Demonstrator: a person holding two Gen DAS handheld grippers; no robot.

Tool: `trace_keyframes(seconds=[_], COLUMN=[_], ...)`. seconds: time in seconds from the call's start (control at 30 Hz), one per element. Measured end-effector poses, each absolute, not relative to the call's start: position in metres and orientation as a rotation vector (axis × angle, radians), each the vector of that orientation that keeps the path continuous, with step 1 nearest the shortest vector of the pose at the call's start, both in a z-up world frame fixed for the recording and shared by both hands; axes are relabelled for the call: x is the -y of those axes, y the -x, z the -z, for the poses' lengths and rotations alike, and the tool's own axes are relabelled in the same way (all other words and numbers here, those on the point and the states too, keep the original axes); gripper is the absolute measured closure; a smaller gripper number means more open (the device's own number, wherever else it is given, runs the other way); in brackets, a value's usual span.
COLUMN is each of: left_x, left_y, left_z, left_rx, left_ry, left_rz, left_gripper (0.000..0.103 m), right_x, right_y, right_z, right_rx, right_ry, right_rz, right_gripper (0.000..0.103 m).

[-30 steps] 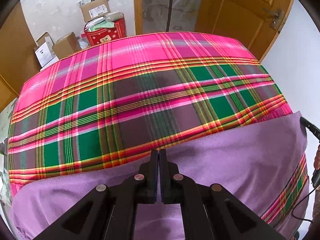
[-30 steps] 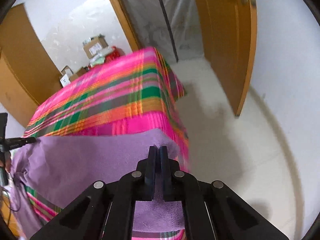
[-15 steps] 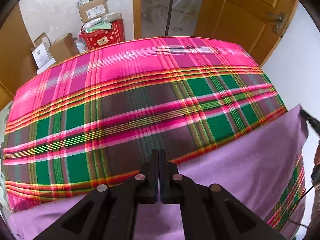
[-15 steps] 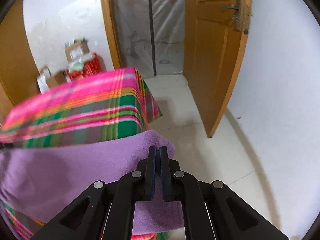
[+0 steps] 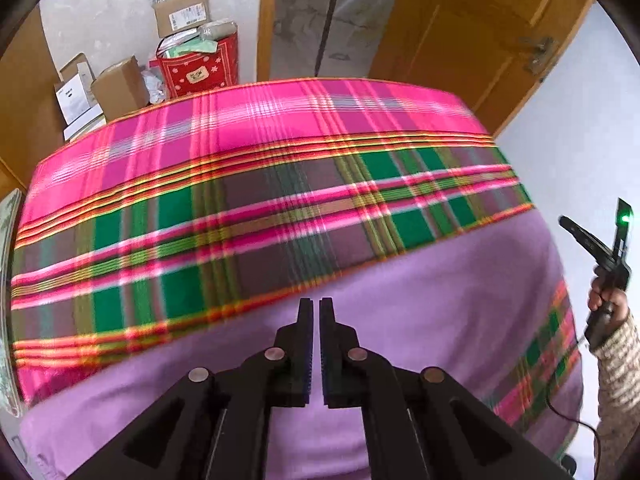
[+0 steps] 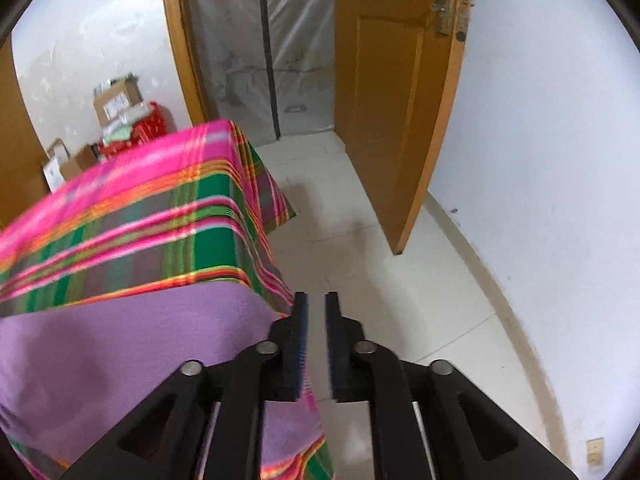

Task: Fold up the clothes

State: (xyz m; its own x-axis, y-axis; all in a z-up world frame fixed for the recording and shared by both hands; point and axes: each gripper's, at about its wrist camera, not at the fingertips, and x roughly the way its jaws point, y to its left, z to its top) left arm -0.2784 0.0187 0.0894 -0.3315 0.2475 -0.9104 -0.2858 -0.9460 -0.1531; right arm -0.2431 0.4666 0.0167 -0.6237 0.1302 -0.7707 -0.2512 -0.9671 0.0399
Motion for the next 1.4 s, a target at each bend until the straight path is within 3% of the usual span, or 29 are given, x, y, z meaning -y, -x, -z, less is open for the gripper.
trace_keyframes(seconds=[0.27, 0.47, 0.7, 0.77, 1.03, 1.4], left_x=[0.022, 0.070, 0.131, 0.147, 0.190, 0.212], left_y=[0.214, 0.159, 0.110, 0.100, 0.077, 0.071], left_z=[-0.129, -0.130, -0.092, -0.079, -0.047, -0.027], left_rx=[-0.073, -0.018, 0.155, 0.214, 0.394, 0.529], left_ry=[1.598, 1.653, 1.746, 1.770, 1.790, 1.776], left_rz=[-2.351, -2.382, -2.384, -2.382, -2.381, -2.348], left_gripper=[0.094, 0.092, 0.092, 0.091, 0.091, 0.091], right_x=[-0.407, -0.317, -0.196, -0.161, -0.073, -0.015], right_y=[0.200, 0.164, 0.125, 0.119, 0.129, 0.133], right_z=[-0.062, -0.089, -0.068, -0.055, -0.015, -0.002], right_rx=[-0.139, -0.024, 0.005, 0.088, 0.171, 0.453], right_ry=[1.253, 1.360, 1.680, 1.775, 1.941, 1.851], right_rz=[-2.826, -3.091, -3.358, -3.392, -3.397, -3.438], right_gripper=[0.082, 0.081, 0.081, 0.078, 0.075, 0.073])
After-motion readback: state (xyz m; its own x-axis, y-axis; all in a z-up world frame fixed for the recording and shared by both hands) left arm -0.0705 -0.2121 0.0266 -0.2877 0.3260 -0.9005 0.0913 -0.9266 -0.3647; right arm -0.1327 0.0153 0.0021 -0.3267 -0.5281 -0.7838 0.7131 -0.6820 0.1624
